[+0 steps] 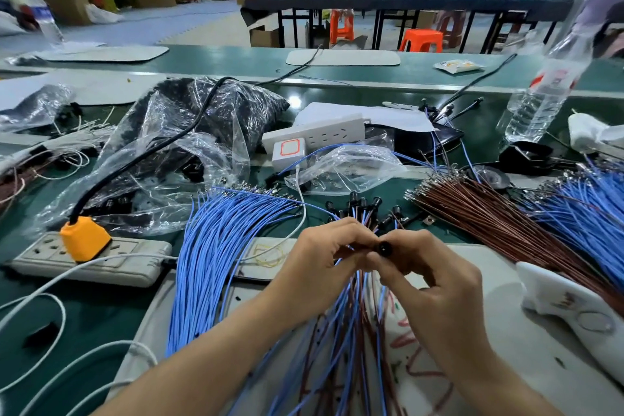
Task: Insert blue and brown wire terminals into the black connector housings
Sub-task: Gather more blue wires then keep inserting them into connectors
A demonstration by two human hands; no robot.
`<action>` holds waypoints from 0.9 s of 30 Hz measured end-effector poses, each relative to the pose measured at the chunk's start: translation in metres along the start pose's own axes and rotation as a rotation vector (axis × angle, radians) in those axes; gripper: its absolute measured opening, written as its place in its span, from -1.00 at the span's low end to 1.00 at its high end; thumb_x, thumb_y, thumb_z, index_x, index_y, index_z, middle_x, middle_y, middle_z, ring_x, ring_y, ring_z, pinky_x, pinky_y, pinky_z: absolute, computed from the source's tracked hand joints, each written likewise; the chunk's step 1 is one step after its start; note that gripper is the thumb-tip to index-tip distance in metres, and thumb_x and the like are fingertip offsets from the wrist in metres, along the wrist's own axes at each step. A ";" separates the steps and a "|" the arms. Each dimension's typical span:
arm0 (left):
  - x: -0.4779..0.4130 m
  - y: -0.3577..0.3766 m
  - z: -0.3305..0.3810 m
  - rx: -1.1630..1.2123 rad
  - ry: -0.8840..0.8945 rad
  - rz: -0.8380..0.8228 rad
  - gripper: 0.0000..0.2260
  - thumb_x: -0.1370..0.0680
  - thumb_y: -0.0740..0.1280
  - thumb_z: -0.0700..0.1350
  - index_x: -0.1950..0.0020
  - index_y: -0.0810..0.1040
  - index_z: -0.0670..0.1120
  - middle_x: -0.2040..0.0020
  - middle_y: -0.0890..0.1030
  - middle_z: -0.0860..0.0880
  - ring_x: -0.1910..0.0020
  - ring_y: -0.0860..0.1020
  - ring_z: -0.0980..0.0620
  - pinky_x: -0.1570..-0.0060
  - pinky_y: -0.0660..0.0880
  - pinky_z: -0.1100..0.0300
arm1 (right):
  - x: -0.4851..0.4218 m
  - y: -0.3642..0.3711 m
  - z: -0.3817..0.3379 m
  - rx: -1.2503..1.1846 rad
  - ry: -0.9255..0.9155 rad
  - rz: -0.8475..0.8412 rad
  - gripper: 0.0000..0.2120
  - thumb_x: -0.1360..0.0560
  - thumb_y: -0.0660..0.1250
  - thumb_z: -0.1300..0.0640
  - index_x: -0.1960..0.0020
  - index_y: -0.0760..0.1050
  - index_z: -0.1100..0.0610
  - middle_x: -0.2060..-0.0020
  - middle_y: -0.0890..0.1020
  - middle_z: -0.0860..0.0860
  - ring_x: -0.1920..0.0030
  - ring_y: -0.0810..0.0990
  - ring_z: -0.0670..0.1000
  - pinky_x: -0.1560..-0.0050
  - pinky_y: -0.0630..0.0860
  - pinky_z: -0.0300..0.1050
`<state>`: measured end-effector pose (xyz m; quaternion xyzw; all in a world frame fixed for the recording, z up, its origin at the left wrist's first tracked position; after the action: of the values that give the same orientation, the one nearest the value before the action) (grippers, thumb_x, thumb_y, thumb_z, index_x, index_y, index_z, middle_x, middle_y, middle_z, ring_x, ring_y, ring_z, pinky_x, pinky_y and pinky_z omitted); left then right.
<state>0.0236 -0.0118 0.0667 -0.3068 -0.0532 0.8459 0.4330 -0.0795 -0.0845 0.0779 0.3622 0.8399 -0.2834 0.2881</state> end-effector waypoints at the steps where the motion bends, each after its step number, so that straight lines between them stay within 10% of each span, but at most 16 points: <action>1: 0.000 0.000 -0.002 -0.008 -0.007 -0.005 -0.89 -0.46 0.34 -0.40 0.04 0.61 -0.31 0.15 0.60 -0.20 0.20 0.58 0.07 0.14 0.46 0.40 | 0.000 0.001 0.001 0.017 0.008 -0.004 -0.86 -0.39 0.44 0.16 0.07 0.57 0.09 0.30 0.62 -0.07 0.32 0.59 -0.12 0.26 0.53 -0.30; 8: 0.001 0.002 -0.010 0.020 -0.098 -0.025 -0.77 -0.45 0.42 -0.34 0.10 0.55 -0.01 0.22 0.61 0.15 0.19 0.59 0.19 0.13 0.51 0.34 | 0.003 -0.002 0.002 0.044 0.013 0.036 -0.90 -0.38 0.44 0.17 0.12 0.58 0.15 0.33 0.60 -0.11 0.33 0.56 -0.17 0.26 0.45 -0.44; 27: 0.001 0.001 -0.009 0.018 -0.071 -0.002 -0.77 -0.45 0.41 -0.36 0.10 0.55 -0.03 0.20 0.61 0.05 0.21 0.59 0.15 0.12 0.54 0.29 | 0.002 -0.002 -0.005 0.098 -0.051 0.020 -0.84 -0.45 0.42 0.11 0.09 0.58 0.21 0.28 0.60 -0.05 0.28 0.54 -0.18 0.19 0.45 -0.44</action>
<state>0.0277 -0.0135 0.0589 -0.2727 -0.0612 0.8562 0.4345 -0.0837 -0.0816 0.0802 0.3768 0.8138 -0.3304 0.2942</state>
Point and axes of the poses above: each hand's wrist, its own x-axis away from the middle knuckle, its own y-axis out of the palm, z = x × y, the point moved 9 cm from there along -x, towards the middle knuckle
